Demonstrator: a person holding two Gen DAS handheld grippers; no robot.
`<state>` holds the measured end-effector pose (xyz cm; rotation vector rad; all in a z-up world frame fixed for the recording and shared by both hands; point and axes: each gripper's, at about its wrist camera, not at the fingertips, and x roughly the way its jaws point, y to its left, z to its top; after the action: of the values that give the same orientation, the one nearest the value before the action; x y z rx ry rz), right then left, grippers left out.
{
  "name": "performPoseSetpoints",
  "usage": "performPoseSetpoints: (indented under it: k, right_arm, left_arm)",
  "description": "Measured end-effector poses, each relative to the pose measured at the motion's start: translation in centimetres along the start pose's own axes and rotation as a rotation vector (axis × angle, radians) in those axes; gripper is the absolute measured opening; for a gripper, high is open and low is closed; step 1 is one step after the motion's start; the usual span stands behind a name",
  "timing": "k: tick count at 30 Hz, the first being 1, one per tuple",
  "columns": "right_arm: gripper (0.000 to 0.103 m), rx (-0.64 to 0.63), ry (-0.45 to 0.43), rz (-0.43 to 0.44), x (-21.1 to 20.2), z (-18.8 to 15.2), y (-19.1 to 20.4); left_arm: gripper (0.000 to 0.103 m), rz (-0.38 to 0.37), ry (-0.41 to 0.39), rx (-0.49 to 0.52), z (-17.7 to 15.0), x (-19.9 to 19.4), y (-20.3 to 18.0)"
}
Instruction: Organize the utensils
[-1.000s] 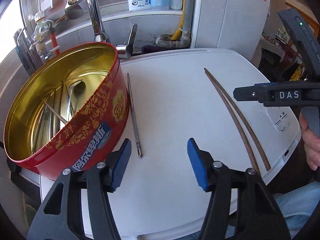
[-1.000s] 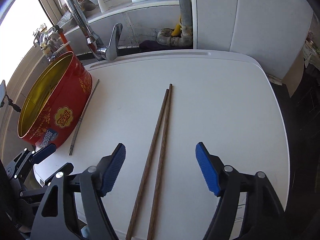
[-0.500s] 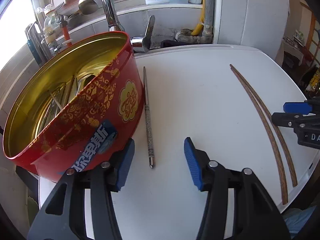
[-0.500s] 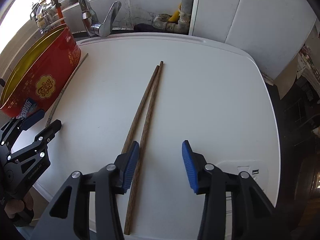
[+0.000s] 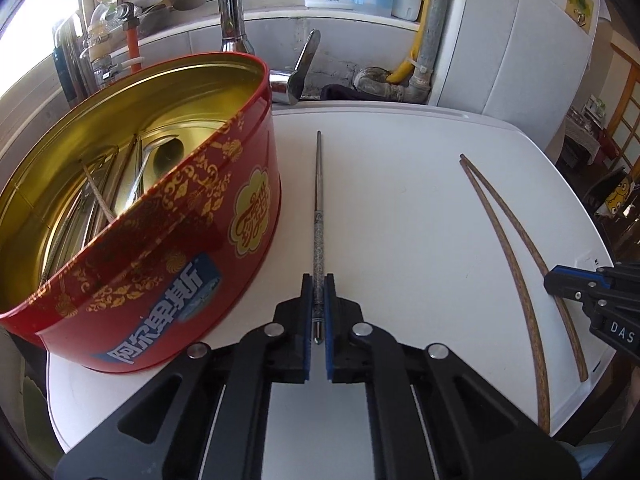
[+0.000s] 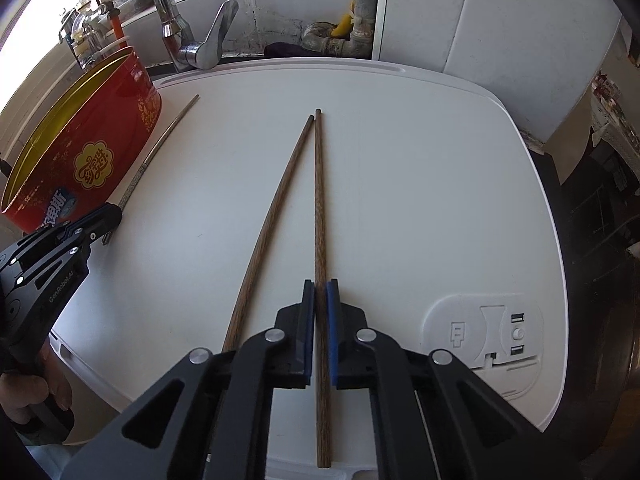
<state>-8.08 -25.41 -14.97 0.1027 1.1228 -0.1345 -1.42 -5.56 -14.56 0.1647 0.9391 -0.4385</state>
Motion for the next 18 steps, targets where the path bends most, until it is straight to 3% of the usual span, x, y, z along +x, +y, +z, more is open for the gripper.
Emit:
performPoseSetpoints:
  k: [5,10,18]
  right_arm:
    - [0.006,0.013,0.002,0.009,-0.1,0.1,-0.2]
    - [0.006,0.111,0.017,0.049,-0.7,0.8,-2.1]
    - [0.006,0.096,-0.149,0.119,-6.4,3.3,-1.0]
  left_arm:
    - [0.005,-0.022,0.011,-0.026,-0.1,0.0,0.2]
    - [0.005,-0.049,-0.029,-0.044,0.2,-2.0,0.4]
    - [0.004,-0.095,-0.138,-0.064,2.0,-7.9,1.6]
